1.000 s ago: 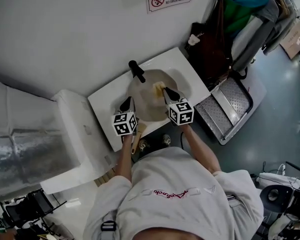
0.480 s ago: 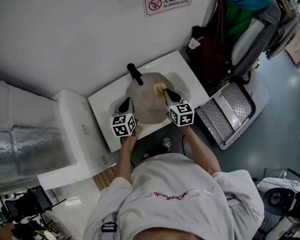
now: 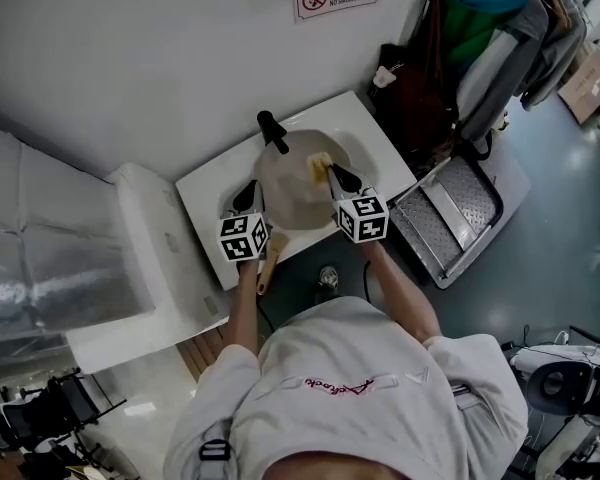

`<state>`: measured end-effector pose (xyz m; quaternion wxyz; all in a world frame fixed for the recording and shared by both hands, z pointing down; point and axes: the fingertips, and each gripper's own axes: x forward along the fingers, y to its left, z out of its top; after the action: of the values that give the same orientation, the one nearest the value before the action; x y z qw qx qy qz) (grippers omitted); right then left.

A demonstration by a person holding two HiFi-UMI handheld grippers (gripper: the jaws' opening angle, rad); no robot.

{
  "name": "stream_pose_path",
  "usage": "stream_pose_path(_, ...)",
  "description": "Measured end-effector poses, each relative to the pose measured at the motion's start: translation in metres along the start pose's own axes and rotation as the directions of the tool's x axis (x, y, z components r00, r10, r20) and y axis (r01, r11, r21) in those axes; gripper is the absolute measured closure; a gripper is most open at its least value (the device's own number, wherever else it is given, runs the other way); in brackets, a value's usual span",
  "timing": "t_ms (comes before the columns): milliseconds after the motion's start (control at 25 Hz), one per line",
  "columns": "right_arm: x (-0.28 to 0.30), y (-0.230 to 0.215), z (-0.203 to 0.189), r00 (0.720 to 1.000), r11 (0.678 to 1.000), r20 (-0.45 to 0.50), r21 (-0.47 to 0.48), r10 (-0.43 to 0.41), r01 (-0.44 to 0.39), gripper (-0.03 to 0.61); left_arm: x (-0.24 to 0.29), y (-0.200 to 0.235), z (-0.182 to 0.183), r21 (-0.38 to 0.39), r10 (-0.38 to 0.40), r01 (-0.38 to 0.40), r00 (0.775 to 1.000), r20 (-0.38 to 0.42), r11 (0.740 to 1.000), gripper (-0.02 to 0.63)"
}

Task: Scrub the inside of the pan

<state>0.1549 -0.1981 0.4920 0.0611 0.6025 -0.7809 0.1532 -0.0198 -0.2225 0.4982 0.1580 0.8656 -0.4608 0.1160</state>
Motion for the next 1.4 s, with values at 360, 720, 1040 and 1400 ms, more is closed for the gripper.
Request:
stream_pose_path(360, -0.042, 0.041, -0.003, 0.999, 0.999, 0.03, -0.022, -0.042, 0.043, 0.555, -0.053, -0.006, -0.016, 0.006, -0.049, 0.049, 0.999, 0.015, 0.999, 0.614)
stream_pose_path(720, -0.094, 0.07, -0.017, 0.996, 0.997, 0.059, -0.007, -0.07, 0.071, 0.555, -0.106, -0.022, -0.029, 0.03, -0.074, 0.073, 0.997, 0.035, 0.997, 0.614)
stream_pose_path(1040, -0.131, 0.086, -0.031, 0.993, 0.995, 0.067, -0.009, -0.098, 0.099, 0.557, -0.137, -0.037, -0.038, 0.038, -0.087, 0.085, 0.995, 0.048, 0.996, 0.614)
stream_pose_path(1400, -0.147, 0.084, -0.032, 0.992, 0.994, 0.074, -0.025, -0.106, 0.108, 0.557, -0.142, -0.058, -0.039, 0.053, -0.108, 0.105, 0.992, 0.058, 0.993, 0.614)
